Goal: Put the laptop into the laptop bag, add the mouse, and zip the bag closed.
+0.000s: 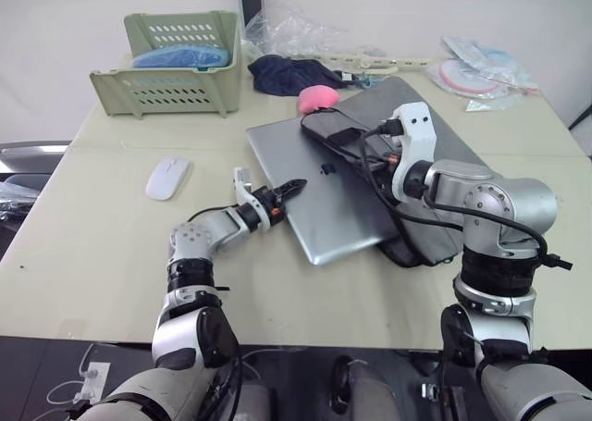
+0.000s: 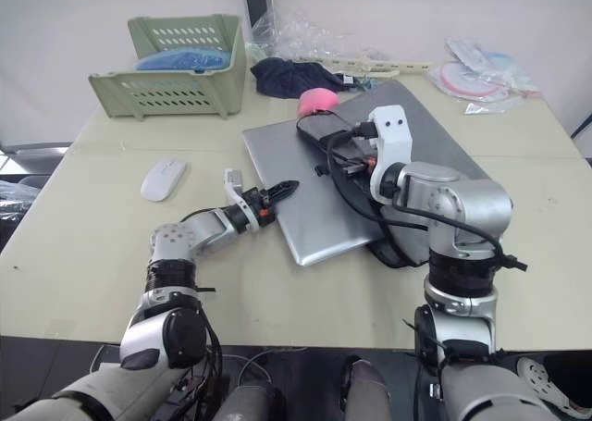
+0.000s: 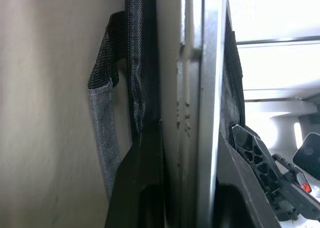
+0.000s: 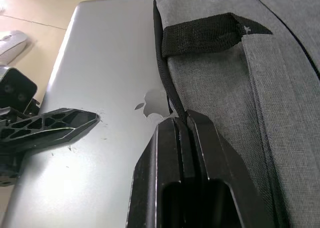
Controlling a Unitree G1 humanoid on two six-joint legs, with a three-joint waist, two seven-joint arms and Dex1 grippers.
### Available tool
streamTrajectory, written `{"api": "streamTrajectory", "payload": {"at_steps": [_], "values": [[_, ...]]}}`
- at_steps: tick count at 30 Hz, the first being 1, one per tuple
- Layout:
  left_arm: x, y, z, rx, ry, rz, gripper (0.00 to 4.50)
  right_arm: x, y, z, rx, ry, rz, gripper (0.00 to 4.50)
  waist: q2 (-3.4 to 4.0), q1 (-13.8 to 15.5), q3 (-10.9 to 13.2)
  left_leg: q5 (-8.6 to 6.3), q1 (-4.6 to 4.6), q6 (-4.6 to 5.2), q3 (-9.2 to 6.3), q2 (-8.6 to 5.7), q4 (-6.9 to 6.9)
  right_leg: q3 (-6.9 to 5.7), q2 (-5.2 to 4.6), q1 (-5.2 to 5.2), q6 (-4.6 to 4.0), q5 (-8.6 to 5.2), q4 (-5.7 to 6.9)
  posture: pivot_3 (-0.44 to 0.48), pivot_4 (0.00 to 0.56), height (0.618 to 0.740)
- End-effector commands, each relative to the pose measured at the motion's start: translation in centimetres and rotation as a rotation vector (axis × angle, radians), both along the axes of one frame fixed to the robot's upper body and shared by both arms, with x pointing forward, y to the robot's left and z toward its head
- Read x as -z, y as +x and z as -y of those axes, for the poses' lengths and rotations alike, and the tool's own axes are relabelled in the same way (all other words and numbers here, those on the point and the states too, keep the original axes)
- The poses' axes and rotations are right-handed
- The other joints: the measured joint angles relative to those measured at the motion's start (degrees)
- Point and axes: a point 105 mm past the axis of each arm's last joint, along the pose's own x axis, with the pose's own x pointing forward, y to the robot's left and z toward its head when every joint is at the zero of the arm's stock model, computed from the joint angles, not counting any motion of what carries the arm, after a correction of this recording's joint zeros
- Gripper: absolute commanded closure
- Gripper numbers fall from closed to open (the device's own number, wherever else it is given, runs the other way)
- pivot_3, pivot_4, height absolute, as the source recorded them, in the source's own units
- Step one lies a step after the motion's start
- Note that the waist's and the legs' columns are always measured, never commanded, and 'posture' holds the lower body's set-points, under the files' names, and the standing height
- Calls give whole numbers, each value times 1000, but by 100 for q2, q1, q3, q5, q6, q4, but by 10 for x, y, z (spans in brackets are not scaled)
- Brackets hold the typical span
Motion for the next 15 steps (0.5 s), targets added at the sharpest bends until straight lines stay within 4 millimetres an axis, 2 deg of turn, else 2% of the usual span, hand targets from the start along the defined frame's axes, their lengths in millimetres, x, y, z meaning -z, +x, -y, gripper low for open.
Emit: {"api": "streamTrajectory", "payload": {"at_steps": [1,8,15], "values": [[-3,0,36,27,-86,-16,4110,-12,-6,-1,43,106,-13,4426,1,59,0,0,0,0,0,0,0,0,0,0,0,0,0,0,150,740],[-8,-8,56,91,-89,-2,4110,-14,-3,-1,78,152,-36,4426,2,81,0,3,-8,6,-19,-11,-3,11,0,13,9,5,-15,0,150,740],[-15,-17,59,141,-83,30,4110,-14,-1,1,90,156,-38,4426,7,37,2,3,-7,6,-17,-10,-11,9,2,10,9,5,-18,0,150,740]]}}
